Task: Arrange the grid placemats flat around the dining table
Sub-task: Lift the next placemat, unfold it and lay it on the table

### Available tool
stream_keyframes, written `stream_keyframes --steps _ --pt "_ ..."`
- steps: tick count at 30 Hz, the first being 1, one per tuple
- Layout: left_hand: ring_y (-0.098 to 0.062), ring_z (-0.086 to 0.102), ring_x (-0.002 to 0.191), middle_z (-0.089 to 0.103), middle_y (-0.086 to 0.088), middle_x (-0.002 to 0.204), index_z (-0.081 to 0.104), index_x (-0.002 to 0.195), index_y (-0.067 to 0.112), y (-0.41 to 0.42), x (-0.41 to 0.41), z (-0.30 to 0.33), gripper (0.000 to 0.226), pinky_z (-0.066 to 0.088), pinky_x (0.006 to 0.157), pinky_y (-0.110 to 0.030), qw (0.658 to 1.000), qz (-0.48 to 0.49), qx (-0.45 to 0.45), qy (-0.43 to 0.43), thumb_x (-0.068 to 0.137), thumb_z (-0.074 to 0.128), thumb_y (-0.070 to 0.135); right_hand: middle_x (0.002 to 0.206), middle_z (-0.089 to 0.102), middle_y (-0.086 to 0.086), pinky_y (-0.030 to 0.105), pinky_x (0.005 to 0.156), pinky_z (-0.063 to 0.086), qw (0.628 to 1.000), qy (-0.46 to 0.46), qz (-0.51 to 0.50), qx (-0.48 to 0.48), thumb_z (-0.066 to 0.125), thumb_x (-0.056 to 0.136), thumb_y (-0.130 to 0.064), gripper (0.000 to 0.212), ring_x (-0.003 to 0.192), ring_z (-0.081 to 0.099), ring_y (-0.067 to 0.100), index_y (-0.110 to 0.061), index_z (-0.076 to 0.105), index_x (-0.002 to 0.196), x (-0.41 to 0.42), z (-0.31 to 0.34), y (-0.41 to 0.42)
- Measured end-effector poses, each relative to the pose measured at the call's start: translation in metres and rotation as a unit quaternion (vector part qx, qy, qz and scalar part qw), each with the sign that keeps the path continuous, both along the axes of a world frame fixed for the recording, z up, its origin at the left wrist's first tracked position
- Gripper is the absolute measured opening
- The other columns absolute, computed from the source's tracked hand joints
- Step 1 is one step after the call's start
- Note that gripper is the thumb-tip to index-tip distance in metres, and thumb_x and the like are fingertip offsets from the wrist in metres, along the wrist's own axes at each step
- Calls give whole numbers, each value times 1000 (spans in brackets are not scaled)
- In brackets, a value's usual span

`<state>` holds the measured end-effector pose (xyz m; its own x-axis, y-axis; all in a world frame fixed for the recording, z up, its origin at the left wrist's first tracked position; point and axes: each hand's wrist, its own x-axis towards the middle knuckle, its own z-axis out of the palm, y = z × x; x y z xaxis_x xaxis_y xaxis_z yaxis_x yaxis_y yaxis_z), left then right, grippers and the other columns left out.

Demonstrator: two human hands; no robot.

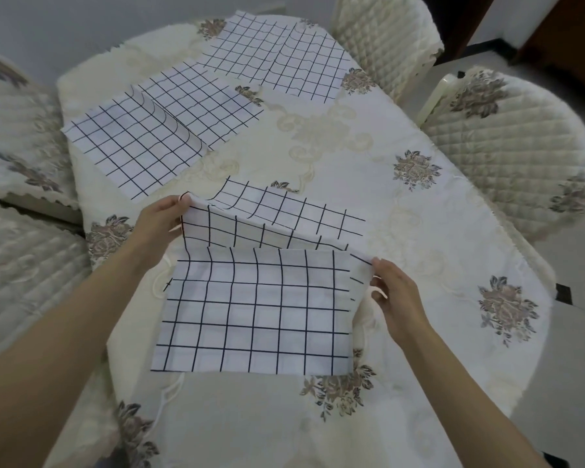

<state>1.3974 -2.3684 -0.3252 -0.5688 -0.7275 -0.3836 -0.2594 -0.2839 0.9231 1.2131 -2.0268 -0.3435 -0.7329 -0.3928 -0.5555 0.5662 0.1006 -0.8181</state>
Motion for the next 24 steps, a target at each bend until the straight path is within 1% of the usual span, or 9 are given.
stream_keyframes --steps 1,3,5,9,11,15,18,21,24 --pt "-5 64 71 70 11 75 67 86 20 0 1 3 11 49 76 -24 1000 4 4 12 93 60 24 90 57 2 22 62 36 1000 8 1 -7 78 65 -43 53 70 51 8 -10 70 106 0 4 0" --pt "-7 64 76 70 9 79 67 89 19 0 5 7 9 50 84 -28 999 5 9 31 94 59 22 91 57 3 23 65 35 999 20 9 -25 80 67 -39 40 72 50 8 -15 71 98 -1 11 0" --pt "-8 64 79 70 8 82 67 90 18 1 8 13 9 49 90 -31 999 -1 4 39 94 59 22 91 57 4 24 67 35 999 37 12 -33 81 61 -42 42 74 50 9 -17 71 94 -4 18 1" --pt "-3 66 74 72 13 75 69 82 23 1 10 29 16 49 89 -28 999 -1 -7 45 94 59 19 94 62 2 25 70 35 997 68 15 -41 78 56 -45 48 81 54 10 -19 70 96 -13 37 -4" --pt "-4 66 76 72 12 76 71 79 23 0 9 39 19 49 89 -29 998 4 -11 55 94 59 19 93 68 -3 24 71 35 995 86 16 -44 79 61 -41 45 80 57 6 -19 70 99 -20 48 -7" --pt "-5 65 75 71 12 75 72 77 23 1 8 65 22 47 91 -31 997 -5 -30 75 94 59 19 93 73 -7 26 78 35 990 127 40 -39 69 86 -22 12 90 59 6 -21 71 98 -32 73 -13" --pt "-5 64 74 70 13 73 76 70 26 2 8 90 27 47 91 -32 995 -9 -43 87 92 60 21 94 73 -10 29 82 34 984 161 61 -44 67 87 -20 10 95 59 7 -22 71 96 -38 99 -17" --pt "-5 64 73 70 12 74 76 72 26 4 12 114 19 45 93 -34 992 -16 -55 112 87 64 26 94 73 -14 28 85 34 979 185 66 -54 65 88 -18 13 98 59 6 -21 71 99 -42 123 -15" --pt "-5 67 76 71 11 77 76 74 26 10 20 133 24 46 94 -35 990 -33 -75 118 92 60 21 95 74 -15 27 94 38 974 203 72 -66 62 90 -15 15 104 60 6 -19 71 102 -39 139 -7"
